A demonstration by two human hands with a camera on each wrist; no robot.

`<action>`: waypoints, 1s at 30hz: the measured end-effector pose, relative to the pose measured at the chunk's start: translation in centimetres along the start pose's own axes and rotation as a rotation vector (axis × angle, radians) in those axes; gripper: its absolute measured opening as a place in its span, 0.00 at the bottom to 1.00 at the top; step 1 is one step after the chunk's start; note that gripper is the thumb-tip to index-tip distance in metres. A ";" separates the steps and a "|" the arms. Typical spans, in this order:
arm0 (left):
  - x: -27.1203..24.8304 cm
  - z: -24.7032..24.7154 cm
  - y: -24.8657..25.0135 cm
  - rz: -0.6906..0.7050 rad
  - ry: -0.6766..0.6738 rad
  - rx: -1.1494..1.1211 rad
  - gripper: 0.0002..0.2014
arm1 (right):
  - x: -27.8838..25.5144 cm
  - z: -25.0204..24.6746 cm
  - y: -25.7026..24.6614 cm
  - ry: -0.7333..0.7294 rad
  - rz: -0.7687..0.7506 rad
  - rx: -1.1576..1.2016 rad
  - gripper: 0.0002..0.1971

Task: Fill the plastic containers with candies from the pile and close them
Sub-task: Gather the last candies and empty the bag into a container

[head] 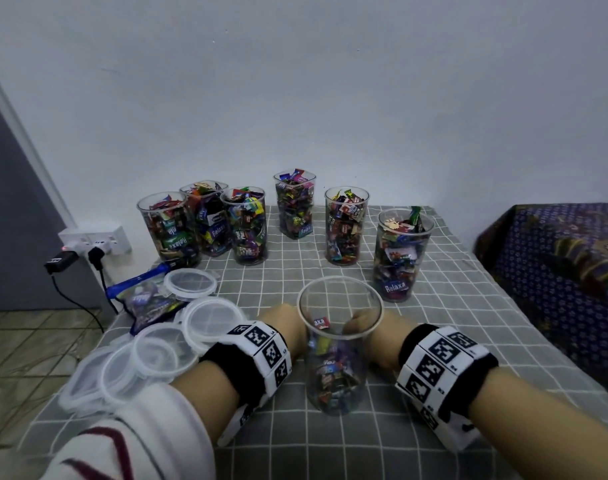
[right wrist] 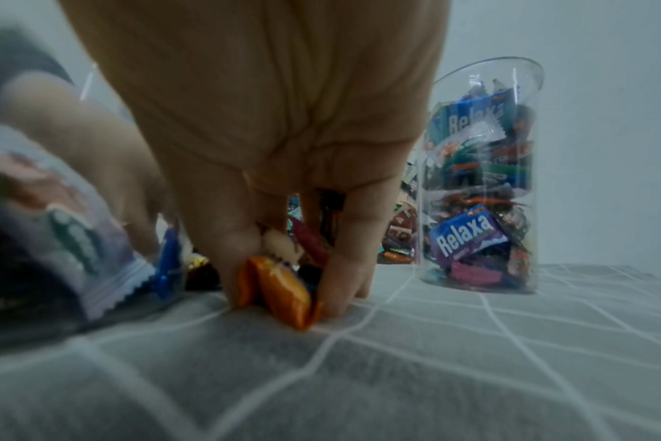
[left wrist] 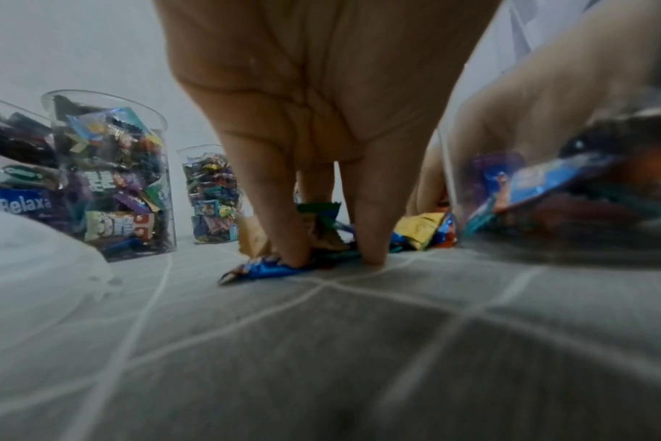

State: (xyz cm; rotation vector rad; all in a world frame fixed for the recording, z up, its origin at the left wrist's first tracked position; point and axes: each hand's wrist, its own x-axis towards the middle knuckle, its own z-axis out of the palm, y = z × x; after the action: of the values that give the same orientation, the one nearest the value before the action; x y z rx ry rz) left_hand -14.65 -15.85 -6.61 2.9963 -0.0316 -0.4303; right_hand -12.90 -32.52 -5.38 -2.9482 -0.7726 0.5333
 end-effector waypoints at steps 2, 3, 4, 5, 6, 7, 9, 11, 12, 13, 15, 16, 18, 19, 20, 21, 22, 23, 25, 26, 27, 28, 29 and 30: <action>-0.5 -0.6 0.2 -0.002 0.003 0.036 0.11 | -0.2 -0.3 0.0 -0.003 -0.006 0.015 0.14; -0.6 -0.6 0.3 -0.003 -0.001 0.030 0.11 | -0.2 -0.1 0.3 0.012 -0.014 0.004 0.13; -0.9 -0.9 0.4 -0.001 -0.010 0.036 0.11 | -0.3 -0.2 0.3 0.005 -0.007 0.023 0.13; -1.1 -1.0 0.5 -0.008 -0.008 0.027 0.12 | -0.5 -0.1 0.5 0.019 0.001 0.048 0.12; -1.4 -1.1 0.5 -0.021 -0.004 0.017 0.12 | -0.7 -0.1 0.6 0.035 0.014 0.085 0.11; -1.6 -1.1 0.4 -0.012 0.022 -0.010 0.12 | -0.8 -0.2 0.8 0.079 0.007 0.120 0.10; -2.2 -1.4 0.3 -0.008 0.093 -0.031 0.12 | -1.5 -0.7 1.0 0.114 0.037 0.155 0.10; -2.6 -1.6 -0.1 -0.021 0.144 -0.093 0.11 | -1.7 -1.0 1.5 0.166 0.029 0.177 0.11; -2.8 -1.8 -0.2 -0.024 0.150 -0.117 0.10 | -1.9 -1.1 1.7 0.189 0.024 0.195 0.11; -3.1 -1.9 -0.4 -0.032 0.149 -0.130 0.10 | -2.1 -1.2 1.9 0.203 0.030 0.230 0.11; -3.6 -2.5 -0.9 -0.041 0.172 -0.137 0.10 | -2.2 -1.4 2.4 0.235 0.043 0.297 0.11; -3.9 -2.9 -1.1 -0.048 0.196 -0.171 0.11 | -2.3 -1.5 2.6 0.251 0.052 0.324 0.11; -4.4 -3.7 -1.6 -0.053 0.256 -0.281 0.12 | -2.6 -2.1 3.0 0.293 0.060 0.396 0.10; -4.8 -4.2 -1.8 -0.050 0.290 -0.320 0.12 | -2.7 -2.5 3.2 0.324 0.058 0.439 0.09; -5.1 -4.7 -1.9 -0.051 0.323 -0.352 0.13 | -3.0 -3.0 3.3 0.357 0.052 0.481 0.09; -5.4 -5.3 -2.0 -0.051 0.353 -0.387 0.13 | -3.4 -3.7 3.4 0.394 0.043 0.520 0.11; -5.7 -5.9 -2.1 -0.042 0.395 -0.434 0.14 | -3.8 -4.3 3.4 0.432 0.032 0.566 0.14; -6.1 -6.5 -2.0 -0.025 0.437 -0.491 0.16 | -4.3 -5.0 3.2 0.469 0.011 0.608 0.17; -6.8 -7.7 -1.8 0.024 0.504 -0.633 0.16 | -5.4 -6.4 2.7 0.540 -0.053 0.688 0.17; -7.2 -8.2 -1.7 0.050 0.529 -0.696 0.14 | -6.0 -7.2 2.3 0.575 -0.085 0.714 0.15; -7.5 -8.7 -1.4 0.072 0.547 -0.747 0.12 | -6.6 -7.9 1.8 0.611 -0.117 0.726 0.14; -7.8 -9.2 -1.2 0.093 0.558 -0.792 0.11 | -7.0 -8.5 1.4 0.644 -0.155 0.738 0.13; -8.1 -9.6 -1.0 0.116 0.567 -0.830 0.09 | -7.5 -8.9 0.8 0.663 -0.193 0.767 0.14; -8.3 -10.0 -0.8 0.140 0.573 -0.863 0.08 | -7.9 -9.3 0.2 0.660 -0.233 0.814 0.15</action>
State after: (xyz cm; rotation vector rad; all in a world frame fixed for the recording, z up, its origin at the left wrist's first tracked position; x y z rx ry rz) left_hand -19.83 -13.68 5.12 2.1349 -0.0024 0.3598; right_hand -16.14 -36.14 5.85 -2.0328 -0.5976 -0.1395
